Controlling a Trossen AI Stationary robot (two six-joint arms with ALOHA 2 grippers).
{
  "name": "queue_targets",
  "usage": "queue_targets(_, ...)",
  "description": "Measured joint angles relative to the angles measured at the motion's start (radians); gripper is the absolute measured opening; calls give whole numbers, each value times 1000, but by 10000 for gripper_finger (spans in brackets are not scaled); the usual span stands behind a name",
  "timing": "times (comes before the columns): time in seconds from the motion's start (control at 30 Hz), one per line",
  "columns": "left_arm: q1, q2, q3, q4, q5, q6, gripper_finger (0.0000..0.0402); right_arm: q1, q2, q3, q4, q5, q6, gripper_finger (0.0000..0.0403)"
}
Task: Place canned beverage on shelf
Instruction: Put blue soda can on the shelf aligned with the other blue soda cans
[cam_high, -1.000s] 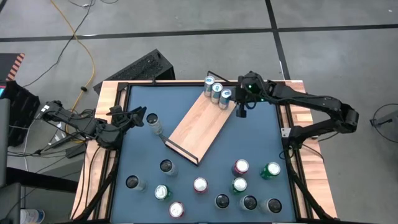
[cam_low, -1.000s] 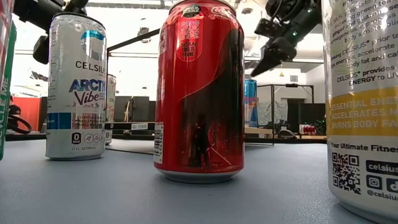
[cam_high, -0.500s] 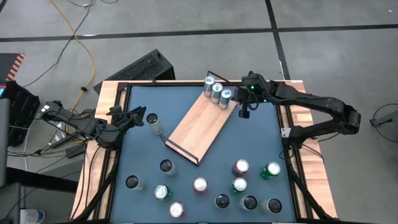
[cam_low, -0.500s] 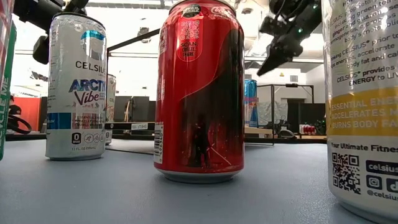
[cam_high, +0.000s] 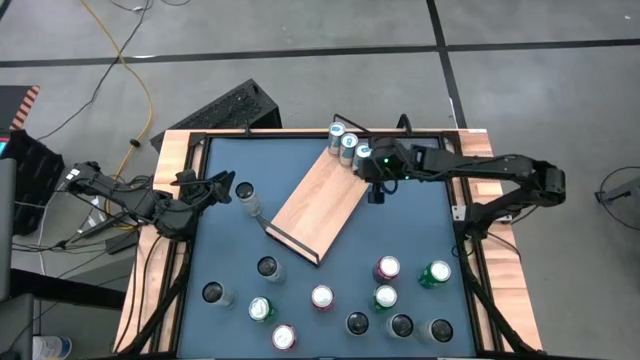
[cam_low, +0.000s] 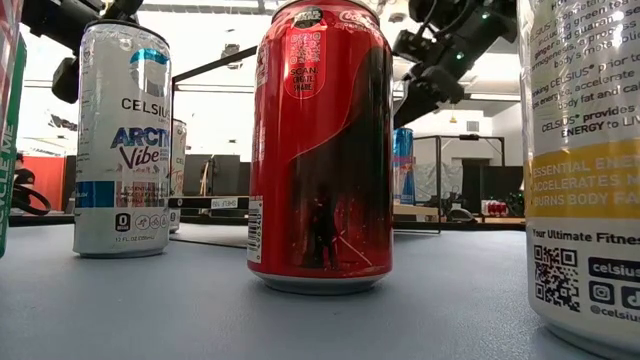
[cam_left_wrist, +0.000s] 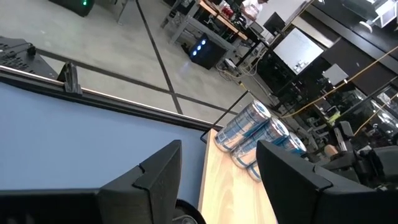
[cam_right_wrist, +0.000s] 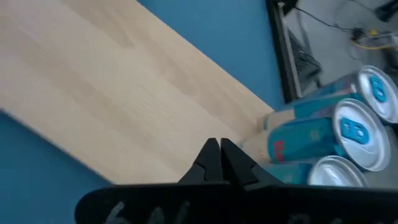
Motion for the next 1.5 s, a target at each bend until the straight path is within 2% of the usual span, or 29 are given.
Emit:
queue_targets(0.23, 0, 0, 0, -11, 3, -7, 194, 1, 13, 0, -21, 100, -13, 0)
queue_targets(0.67, 0, 0, 0, -12, 9, -9, 194, -32, 10, 0, -97, 215, 29, 0)
queue_targets(1.1, 0, 0, 0, -30, 11, -35, 194, -42, -19, 0, -161, 224, 36, 0)
queue_targets(1.27, 0, 0, 0, -29, 23, -48, 194, -27, -89, -1, -202, 139, 39, 0)
queue_targets(1.5, 0, 0, 0, -18, 59, -87, 194, -57, -204, 0, -129, -90, 79, 0)
